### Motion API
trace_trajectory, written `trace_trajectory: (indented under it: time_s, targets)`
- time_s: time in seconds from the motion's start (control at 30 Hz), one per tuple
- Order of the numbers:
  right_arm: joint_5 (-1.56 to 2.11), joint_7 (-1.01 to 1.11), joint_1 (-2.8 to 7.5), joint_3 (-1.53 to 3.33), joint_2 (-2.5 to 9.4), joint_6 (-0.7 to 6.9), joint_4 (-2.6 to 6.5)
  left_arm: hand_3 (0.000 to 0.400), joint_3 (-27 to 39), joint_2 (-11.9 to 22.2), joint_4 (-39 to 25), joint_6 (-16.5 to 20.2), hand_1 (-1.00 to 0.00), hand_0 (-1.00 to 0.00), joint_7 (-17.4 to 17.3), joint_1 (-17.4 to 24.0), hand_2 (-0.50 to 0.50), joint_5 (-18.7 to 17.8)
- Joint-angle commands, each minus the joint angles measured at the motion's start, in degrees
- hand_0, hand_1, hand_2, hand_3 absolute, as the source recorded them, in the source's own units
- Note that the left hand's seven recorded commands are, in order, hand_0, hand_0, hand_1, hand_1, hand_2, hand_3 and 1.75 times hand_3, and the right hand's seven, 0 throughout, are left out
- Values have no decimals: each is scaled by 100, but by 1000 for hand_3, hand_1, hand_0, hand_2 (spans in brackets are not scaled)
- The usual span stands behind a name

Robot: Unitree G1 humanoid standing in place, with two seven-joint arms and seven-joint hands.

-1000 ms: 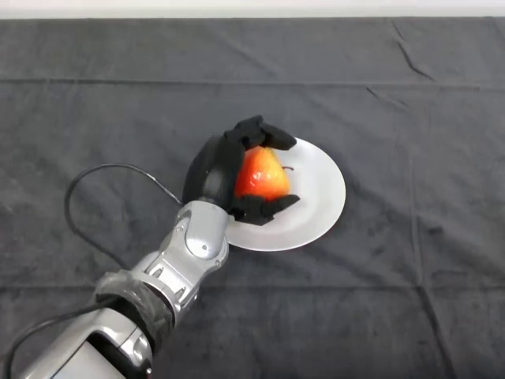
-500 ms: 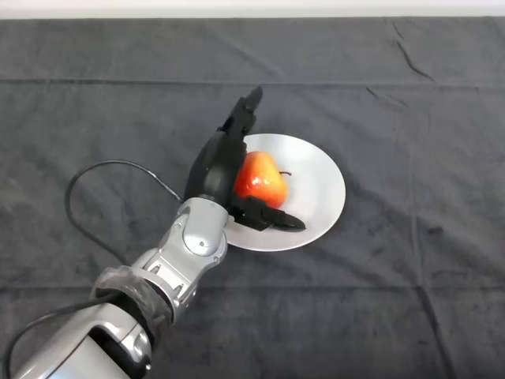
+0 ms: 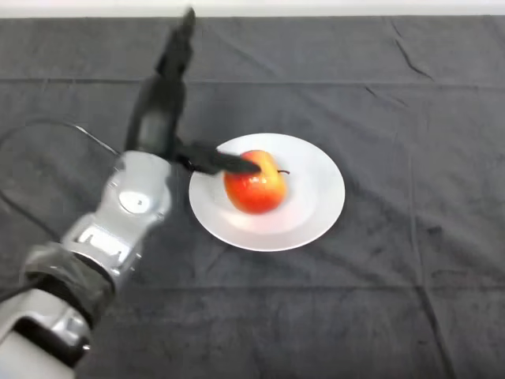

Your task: Move the apple to the plate

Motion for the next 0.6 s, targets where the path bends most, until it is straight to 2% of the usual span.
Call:
trace_trajectory:
  time_s: [0.03,0.33,0.6]
  targets:
    - [10,-44,23,-77,-7,11,101,0,203,329,-469,39,0,0,43,394,0,-14]
    - [8,-57,33,-74,5,7,75,0,937,1149,-2078,232,0,0,81,1342,0,-88]
    - [8,-72,43,-70,17,4,46,0,1727,1760,-3031,258,0,0,19,2244,0,-232]
